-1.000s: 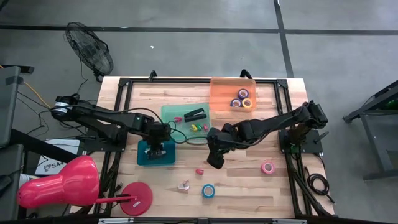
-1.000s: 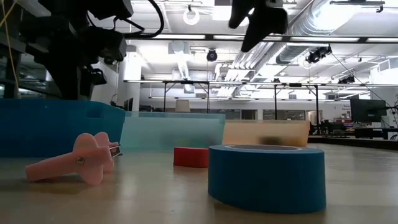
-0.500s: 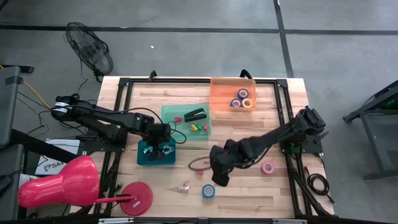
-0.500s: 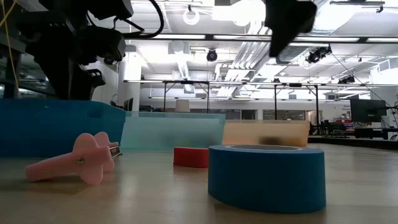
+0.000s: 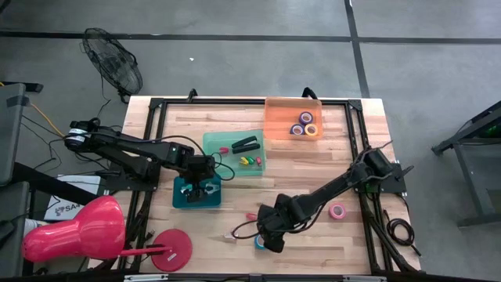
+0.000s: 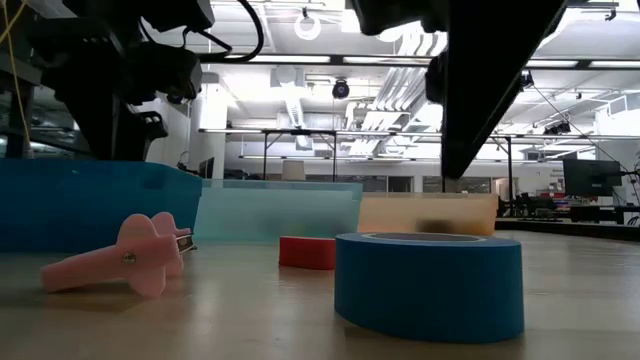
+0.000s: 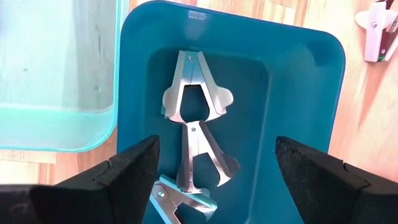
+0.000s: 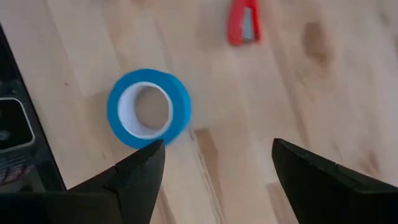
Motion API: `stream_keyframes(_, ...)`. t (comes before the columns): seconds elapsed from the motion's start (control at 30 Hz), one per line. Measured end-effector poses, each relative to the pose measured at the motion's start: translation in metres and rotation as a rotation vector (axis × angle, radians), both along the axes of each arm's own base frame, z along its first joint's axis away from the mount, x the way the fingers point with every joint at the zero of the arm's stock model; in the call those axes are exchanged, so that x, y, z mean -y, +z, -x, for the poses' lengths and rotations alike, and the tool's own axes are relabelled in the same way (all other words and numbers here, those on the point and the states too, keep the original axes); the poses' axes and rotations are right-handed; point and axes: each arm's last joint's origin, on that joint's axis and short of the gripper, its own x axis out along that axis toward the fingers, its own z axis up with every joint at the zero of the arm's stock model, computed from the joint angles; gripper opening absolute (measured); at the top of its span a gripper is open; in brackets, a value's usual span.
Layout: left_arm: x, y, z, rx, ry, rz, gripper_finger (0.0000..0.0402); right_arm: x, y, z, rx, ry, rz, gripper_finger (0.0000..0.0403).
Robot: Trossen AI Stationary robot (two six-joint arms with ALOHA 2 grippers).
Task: Pick and place Stapler, Stapler remover, tape
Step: Put the light blue tape in the orange bin
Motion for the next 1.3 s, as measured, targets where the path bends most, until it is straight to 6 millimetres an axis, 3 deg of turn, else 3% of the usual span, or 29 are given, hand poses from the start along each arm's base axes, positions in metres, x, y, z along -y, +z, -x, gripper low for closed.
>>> stream_keyframes(0.37,0.000,0.000,0.000,-0.004,0.021,0.006,0.0311,-0.010,-0.032,-0.013,0.004,0.086,0.003,0.0286)
stream_keyframes(0.67,0.000,0.000,0.000,-0.011,0.037,0.023,0.0311,-0.013,-0.041,-0.020,0.045,0.147,0.009,0.0278)
stream_keyframes(0.93,0.001,0.000,0.000,-0.014,0.038,0.033,0.0311,-0.014,-0.049,-0.024,0.065,0.179,0.012,0.0213)
stream_keyframes(1.3,0.001,0.000,0.001,-0.017,0.037,0.036,0.0311,-0.011,-0.049,-0.024,0.047,0.185,0.023,0.0075)
